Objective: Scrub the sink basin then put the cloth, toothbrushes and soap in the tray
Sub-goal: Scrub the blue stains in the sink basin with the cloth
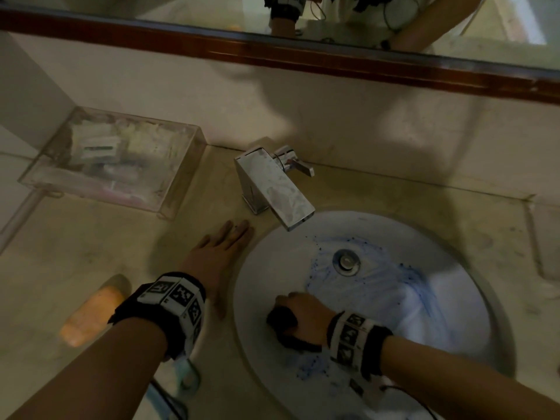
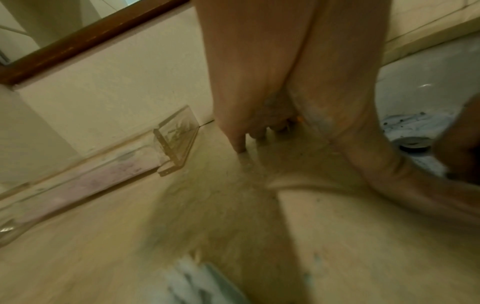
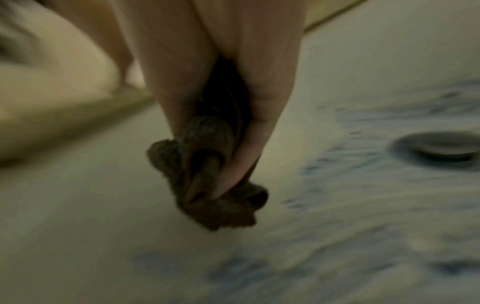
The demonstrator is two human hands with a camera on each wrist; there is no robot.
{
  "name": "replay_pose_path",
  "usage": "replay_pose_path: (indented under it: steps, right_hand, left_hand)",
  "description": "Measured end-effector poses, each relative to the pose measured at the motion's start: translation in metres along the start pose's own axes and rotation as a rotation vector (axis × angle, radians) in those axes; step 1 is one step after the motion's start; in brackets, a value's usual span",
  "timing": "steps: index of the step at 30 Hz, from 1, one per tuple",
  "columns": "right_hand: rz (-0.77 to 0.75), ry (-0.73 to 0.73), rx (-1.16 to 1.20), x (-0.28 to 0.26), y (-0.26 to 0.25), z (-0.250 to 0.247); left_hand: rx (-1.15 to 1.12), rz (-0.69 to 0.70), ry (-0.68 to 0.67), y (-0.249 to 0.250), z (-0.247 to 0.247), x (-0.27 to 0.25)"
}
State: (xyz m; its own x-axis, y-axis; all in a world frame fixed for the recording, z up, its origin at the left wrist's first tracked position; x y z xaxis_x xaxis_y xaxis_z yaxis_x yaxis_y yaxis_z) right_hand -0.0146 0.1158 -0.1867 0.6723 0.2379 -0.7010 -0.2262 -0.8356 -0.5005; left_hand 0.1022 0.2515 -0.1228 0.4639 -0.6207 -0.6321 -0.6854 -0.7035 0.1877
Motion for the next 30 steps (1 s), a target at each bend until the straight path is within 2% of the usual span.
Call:
replay_pose_path:
  steps: [2,5,10,15,17,19,21,24,26,28,30]
  right_hand:
    - [-0.074,-0.106,-0.012,-0.016,-0.014,0.025]
    - [-0.053,-0.15,-0.009,-0.018,-0.016,0.04]
    - [0.068,-0.09,-0.24,-0.002,0.01,0.034]
    - [0.156,-0.016,-0.273,0.005,0.016,0.023]
    - [0.19,-0.013,-0.173,0.0,0.023,0.019]
    - [0.213,0.044,0.08,-0.009,0.032,0.013]
    - [0.249,0.166,0.325,-0.024,0.045,-0.002]
    - [0.284,0.367,0.463,-0.053,0.06,-0.027]
    - [0.238,0.451,0.501,-0.074,0.057,-0.042]
    - [0.16,0.516,0.559,-0.093,0.047,-0.053]
    - [0.115,0.587,0.637,-0.109,0.036,-0.059]
  left_hand:
    - [0.007,-0.004,-0.009,0.002,-0.001,-0.001]
    - [0.022,-0.019,-0.002,0.003,-0.001,-0.001]
    - [0.027,-0.024,0.002,0.001,0.002,0.002]
    - [0.036,-0.031,-0.017,0.001,0.002,0.001]
    - [0.036,-0.037,-0.012,0.004,0.0,0.0]
    - [0.036,-0.039,-0.003,0.006,-0.001,-0.002]
    - [0.016,-0.041,-0.014,0.009,-0.001,-0.004]
    - [0.017,-0.005,0.014,0.029,-0.005,-0.012]
    - [-0.126,0.005,0.113,0.046,-0.011,-0.019]
    - [-0.479,-0.021,0.176,0.063,-0.016,-0.024]
    - [-0.778,0.037,0.139,0.086,-0.018,-0.023]
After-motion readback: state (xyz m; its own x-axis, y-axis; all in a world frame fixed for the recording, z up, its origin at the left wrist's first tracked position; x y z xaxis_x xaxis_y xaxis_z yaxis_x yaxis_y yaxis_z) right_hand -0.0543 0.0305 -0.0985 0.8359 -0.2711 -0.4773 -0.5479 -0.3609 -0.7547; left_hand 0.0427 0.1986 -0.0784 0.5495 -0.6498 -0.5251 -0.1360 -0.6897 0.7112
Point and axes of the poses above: each hand's wrist, its own x-axis towards the middle knuckle, its own z-axis out of the palm, y = z × x, the point moved 4 cm from there along x, towards the middle knuckle, and after that the axes turned 9 degrees about z, right-handed, at the moved point
